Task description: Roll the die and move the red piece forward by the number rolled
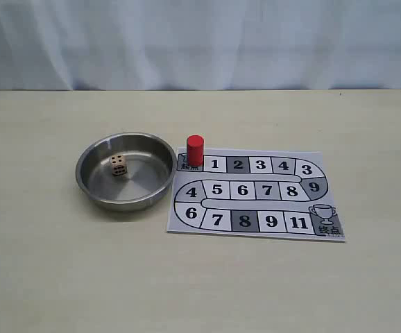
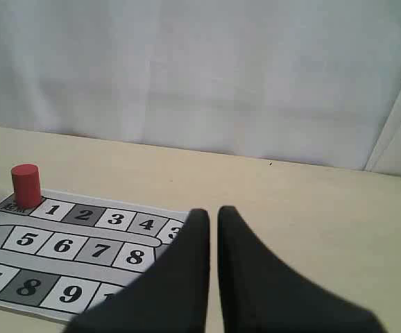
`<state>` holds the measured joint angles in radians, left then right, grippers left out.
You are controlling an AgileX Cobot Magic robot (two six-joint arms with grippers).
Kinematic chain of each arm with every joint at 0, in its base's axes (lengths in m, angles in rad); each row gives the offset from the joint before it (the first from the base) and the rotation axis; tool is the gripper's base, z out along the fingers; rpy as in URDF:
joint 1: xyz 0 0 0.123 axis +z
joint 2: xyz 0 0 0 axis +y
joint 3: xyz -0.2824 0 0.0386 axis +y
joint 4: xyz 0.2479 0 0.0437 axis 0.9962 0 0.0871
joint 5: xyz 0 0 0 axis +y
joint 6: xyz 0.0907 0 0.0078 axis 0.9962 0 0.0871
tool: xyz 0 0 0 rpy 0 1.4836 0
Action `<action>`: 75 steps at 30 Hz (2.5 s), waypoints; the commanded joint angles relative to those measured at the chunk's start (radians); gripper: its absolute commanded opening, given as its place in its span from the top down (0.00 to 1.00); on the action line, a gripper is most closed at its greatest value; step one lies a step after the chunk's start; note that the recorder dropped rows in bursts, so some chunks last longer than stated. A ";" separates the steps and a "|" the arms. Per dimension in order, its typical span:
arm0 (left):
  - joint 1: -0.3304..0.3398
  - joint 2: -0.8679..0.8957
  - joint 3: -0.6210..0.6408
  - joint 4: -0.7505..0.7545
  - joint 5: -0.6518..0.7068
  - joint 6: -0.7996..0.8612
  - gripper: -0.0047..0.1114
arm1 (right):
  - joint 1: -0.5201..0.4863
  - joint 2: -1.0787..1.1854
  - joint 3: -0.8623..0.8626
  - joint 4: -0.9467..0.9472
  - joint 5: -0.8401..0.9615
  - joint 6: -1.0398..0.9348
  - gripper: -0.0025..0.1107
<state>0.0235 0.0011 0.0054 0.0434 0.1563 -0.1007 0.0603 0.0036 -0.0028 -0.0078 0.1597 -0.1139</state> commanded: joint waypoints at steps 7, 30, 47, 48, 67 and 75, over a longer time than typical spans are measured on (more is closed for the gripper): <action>0.000 -0.001 -0.005 0.001 -0.014 0.000 0.96 | 0.001 -0.004 0.003 0.001 0.001 -0.005 0.94; 0.000 -0.001 -0.005 0.001 -0.012 0.000 0.96 | 0.001 -0.004 0.003 0.188 -0.267 0.058 0.94; 0.000 -0.001 -0.005 0.001 -0.014 0.000 0.96 | 0.001 0.290 -0.595 0.239 0.118 0.058 0.94; 0.000 -0.001 -0.005 0.001 -0.014 0.000 0.96 | 0.001 0.322 -0.619 0.239 0.125 0.058 0.94; 0.000 -0.001 -0.005 0.001 -0.012 0.000 0.96 | 0.001 0.955 -0.862 0.235 0.067 -0.067 0.87; 0.000 -0.001 -0.005 0.001 -0.012 0.000 0.96 | 0.001 1.166 -1.016 0.238 0.246 -0.119 0.59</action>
<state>0.0235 0.0011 0.0054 0.0434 0.1563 -0.1007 0.0603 1.1141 -0.9617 0.2276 0.3335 -0.2056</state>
